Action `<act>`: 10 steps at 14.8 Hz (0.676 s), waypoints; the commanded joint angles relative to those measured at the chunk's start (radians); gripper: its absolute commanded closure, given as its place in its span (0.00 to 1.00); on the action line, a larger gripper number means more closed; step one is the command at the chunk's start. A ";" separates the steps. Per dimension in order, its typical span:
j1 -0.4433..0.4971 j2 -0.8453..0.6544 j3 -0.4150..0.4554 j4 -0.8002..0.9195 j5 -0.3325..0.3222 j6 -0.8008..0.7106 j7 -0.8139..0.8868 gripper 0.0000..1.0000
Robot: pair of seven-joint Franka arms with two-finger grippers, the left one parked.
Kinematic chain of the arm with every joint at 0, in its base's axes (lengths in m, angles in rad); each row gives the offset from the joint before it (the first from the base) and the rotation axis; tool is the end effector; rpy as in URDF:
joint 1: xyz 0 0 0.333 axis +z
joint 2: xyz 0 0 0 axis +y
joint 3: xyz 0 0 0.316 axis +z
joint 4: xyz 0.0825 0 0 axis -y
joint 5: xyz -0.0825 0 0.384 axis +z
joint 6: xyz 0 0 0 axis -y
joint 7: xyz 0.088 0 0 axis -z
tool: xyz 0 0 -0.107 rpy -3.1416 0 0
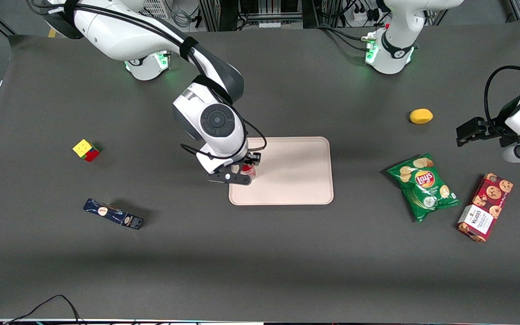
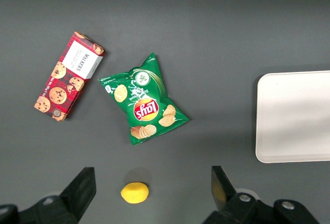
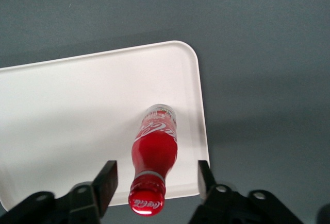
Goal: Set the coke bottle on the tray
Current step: 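Lower the bottle onto the tray and open the right gripper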
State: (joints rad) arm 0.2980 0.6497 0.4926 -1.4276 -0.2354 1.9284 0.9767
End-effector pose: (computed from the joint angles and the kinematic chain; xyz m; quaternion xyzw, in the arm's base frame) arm 0.5509 0.4408 0.3404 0.9950 -0.0852 -0.0520 0.0032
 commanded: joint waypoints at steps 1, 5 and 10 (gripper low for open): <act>-0.007 -0.015 0.012 0.004 -0.013 0.011 0.046 0.00; -0.025 -0.088 -0.002 0.009 0.057 0.000 0.020 0.00; -0.039 -0.227 -0.139 0.004 0.200 -0.095 -0.226 0.00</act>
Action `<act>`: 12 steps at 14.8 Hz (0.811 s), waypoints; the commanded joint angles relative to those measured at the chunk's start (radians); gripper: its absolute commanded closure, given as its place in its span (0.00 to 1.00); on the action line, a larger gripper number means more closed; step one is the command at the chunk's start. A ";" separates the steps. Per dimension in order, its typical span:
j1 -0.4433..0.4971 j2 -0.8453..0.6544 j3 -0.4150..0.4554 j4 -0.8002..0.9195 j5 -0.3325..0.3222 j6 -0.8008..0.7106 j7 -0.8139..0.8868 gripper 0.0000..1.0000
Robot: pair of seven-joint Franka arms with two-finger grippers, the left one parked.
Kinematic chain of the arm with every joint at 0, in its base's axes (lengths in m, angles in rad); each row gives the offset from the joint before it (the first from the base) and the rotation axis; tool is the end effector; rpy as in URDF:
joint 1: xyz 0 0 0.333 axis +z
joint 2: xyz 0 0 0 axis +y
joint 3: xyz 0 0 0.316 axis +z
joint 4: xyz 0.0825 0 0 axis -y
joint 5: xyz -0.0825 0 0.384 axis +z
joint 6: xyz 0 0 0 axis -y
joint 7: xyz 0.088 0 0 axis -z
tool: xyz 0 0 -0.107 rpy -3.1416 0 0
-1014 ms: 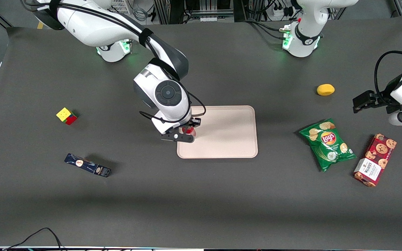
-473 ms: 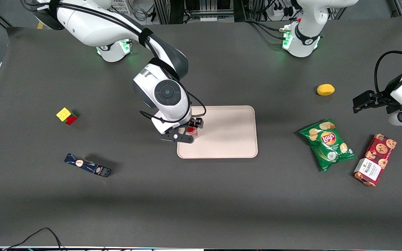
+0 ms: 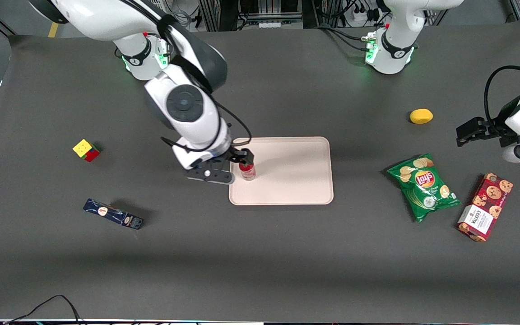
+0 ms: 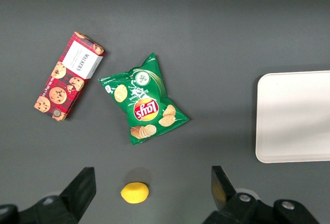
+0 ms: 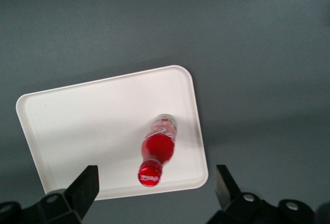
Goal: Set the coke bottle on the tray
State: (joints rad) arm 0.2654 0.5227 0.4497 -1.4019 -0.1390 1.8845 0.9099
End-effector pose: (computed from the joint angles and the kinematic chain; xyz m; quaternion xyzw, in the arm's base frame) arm 0.5703 0.4042 0.4265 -0.9937 0.1029 0.0275 0.0336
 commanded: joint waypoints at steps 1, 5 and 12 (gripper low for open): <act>-0.008 -0.133 -0.133 -0.025 0.120 -0.074 -0.224 0.00; -0.012 -0.268 -0.302 -0.096 0.185 -0.127 -0.471 0.00; -0.015 -0.548 -0.560 -0.398 0.231 -0.075 -0.709 0.00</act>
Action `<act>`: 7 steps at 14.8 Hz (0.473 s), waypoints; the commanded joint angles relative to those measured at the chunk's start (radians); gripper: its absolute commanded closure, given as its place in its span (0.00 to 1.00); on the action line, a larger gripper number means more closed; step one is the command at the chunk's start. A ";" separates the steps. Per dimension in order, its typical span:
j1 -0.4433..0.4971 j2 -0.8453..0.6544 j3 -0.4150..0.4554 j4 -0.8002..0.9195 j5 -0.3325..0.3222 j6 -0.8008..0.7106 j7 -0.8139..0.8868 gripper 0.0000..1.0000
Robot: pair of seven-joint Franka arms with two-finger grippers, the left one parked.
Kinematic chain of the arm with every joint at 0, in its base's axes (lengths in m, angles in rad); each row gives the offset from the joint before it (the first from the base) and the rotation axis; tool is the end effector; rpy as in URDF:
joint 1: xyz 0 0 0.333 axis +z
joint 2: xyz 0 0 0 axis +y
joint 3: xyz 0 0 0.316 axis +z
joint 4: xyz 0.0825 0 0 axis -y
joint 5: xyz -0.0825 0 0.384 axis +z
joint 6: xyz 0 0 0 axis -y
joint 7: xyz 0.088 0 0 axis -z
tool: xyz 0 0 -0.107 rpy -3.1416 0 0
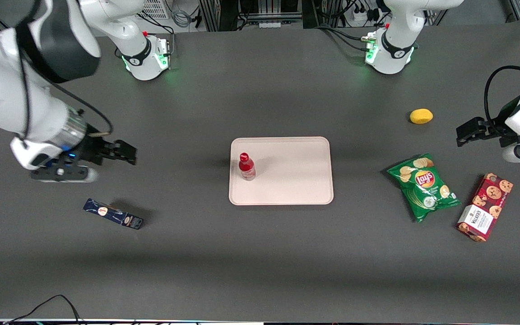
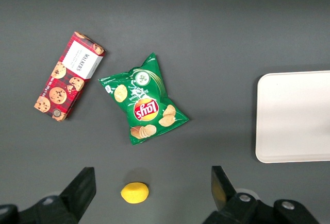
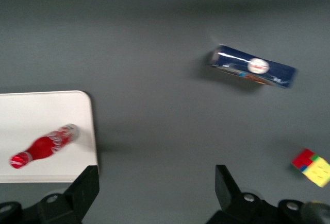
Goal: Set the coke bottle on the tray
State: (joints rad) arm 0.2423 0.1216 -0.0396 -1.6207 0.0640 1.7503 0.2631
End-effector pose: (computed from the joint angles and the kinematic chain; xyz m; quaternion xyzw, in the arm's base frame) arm 0.5878 0.1279 0.5463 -0.9989 0.0356 0.0028 0.0293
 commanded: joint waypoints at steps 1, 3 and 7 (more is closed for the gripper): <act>0.008 -0.186 -0.091 -0.230 0.028 0.077 -0.076 0.00; 0.003 -0.249 -0.126 -0.298 0.027 0.083 -0.116 0.00; 0.002 -0.304 -0.224 -0.361 0.025 0.094 -0.200 0.00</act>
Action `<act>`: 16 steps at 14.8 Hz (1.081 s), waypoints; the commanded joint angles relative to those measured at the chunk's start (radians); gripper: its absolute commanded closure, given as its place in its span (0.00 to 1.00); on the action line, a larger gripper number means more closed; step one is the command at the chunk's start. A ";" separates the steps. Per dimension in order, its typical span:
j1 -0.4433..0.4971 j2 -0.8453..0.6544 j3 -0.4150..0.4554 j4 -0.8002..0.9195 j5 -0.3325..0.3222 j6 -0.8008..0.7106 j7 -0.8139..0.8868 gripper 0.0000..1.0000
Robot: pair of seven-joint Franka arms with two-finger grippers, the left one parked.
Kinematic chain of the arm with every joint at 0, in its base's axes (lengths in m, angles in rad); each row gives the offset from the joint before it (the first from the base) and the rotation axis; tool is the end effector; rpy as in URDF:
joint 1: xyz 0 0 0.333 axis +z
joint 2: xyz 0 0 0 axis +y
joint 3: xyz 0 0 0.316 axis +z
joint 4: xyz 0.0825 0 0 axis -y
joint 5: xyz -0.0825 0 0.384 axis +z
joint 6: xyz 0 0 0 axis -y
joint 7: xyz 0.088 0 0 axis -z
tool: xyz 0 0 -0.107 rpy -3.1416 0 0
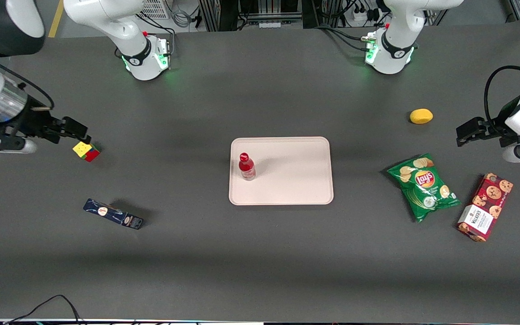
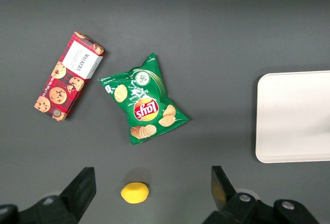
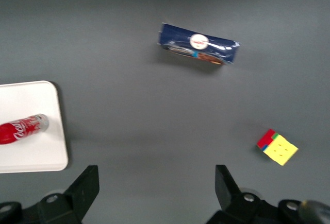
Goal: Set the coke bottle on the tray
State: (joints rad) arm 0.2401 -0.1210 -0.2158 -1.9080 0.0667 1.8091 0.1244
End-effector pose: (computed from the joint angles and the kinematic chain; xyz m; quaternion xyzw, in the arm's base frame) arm 0.5273 0.0136 0.5486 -0.9973 0.0569 -0.0061 0.0460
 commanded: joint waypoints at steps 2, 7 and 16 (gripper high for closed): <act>0.002 -0.048 -0.045 -0.059 0.010 0.035 -0.051 0.00; 0.007 0.004 -0.008 0.046 -0.077 -0.040 -0.049 0.00; 0.004 0.007 -0.034 0.138 -0.085 -0.140 -0.060 0.00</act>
State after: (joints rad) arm 0.2442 -0.1370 -0.2320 -1.8000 -0.0064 1.6897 0.0887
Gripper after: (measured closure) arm 0.000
